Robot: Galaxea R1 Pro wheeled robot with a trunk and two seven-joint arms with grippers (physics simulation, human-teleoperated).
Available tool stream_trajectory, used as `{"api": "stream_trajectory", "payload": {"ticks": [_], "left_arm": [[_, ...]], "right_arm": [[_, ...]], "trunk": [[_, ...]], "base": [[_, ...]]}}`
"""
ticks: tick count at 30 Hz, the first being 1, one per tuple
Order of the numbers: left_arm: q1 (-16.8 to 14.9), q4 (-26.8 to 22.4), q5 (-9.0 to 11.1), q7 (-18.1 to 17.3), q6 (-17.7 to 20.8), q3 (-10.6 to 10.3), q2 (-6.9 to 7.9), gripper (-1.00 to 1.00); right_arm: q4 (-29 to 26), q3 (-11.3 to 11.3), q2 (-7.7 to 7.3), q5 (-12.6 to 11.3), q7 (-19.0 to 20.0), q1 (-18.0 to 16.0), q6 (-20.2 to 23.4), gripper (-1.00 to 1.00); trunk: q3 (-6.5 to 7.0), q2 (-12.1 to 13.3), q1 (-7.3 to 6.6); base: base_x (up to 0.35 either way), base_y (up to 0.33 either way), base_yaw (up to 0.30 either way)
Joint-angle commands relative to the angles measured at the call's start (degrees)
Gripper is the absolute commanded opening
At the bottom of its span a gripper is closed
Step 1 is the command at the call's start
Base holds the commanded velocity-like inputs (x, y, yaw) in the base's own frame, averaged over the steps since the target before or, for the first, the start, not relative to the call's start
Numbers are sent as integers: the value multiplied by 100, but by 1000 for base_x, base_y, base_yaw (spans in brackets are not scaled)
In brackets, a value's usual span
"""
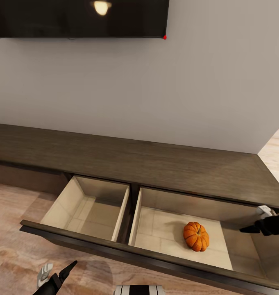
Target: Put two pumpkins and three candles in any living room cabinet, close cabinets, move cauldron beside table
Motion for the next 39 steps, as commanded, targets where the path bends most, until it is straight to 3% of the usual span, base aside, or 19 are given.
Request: {"api": "stream_trajectory", "payload": {"ticks": [1,6,18,23,26,30,33,39], "left_arm": [[-3,1,61,-11,53,-22,6,100],[-3,1,60,-11,53,-22,6,100],[-3,1,60,-11,56,-22,7,100],[-3,1,60,-11,54,-22,10,100],[-3,1,60,-11,55,-22,14,100],[-3,1,60,-13,58,-22,19,100],[-3,1,60,-18,58,-24,22,100],[-3,1,60,-21,60,-24,27,100]], "right_arm": [[-9,-38,-11,33,46,-5,66,100],[-32,-27,-164,-128,46,-4,174,100],[-123,-13,-815,-234,46,-6,290,100],[-245,-12,-1207,-290,46,-3,357,100],[-381,3,-1545,-533,46,-4,443,100],[-449,15,-1833,-745,46,-6,469,100],[-480,17,-2157,-890,46,-6,481,100],[-493,10,-2529,-1036,46,-2,481,100]], "trunk": [[-4,-2,-1],[-4,-2,-1],[-4,-2,-1],[-4,-2,-1],[-4,-2,-1],[-4,-2,-1],[-4,-2,-1],[-4,-2,-1]], "base": [[0,0,0],[0,0,0],[0,0,0],[0,0,0],[0,0,0],[0,0,0],[0,0,0],[0,0,0]]}}
